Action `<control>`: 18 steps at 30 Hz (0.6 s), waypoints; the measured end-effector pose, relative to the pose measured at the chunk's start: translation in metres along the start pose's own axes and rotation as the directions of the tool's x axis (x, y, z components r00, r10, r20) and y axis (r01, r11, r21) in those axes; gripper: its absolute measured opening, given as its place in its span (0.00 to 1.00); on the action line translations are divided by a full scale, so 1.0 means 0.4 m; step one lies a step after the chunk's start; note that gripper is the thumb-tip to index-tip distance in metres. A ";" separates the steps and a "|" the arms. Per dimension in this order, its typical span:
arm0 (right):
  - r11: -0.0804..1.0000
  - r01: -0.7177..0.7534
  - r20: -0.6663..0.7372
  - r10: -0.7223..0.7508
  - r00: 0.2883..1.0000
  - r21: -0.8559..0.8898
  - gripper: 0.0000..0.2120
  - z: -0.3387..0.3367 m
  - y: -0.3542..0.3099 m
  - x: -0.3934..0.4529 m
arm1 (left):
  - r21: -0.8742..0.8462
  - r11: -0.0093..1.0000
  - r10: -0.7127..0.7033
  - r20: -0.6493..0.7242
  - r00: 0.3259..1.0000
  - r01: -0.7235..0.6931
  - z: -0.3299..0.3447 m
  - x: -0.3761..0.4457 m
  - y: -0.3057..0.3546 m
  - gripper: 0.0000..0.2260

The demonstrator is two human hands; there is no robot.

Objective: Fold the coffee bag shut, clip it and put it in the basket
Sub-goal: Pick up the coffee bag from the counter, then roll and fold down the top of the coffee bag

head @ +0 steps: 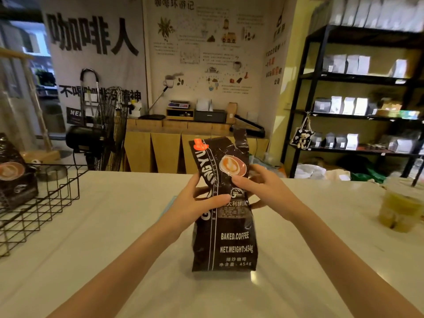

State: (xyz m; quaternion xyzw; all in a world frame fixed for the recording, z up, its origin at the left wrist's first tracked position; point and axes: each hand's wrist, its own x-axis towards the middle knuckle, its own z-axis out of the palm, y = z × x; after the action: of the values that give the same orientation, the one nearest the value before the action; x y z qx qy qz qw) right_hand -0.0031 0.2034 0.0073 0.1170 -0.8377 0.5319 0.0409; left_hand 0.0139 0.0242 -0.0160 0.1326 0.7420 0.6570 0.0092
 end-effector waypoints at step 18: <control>0.315 0.559 0.186 -0.724 0.664 -0.767 0.26 0.028 -0.208 0.046 | 0.207 0.962 0.189 -0.039 0.981 -0.177 0.008 0.027 -0.004 0.37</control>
State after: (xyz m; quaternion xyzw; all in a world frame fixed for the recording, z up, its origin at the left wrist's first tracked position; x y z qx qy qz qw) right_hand -0.0003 0.1568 0.0793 0.3590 -0.8520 0.0642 0.3757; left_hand 0.0039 0.0292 -0.0162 0.1817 0.7896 0.5796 -0.0870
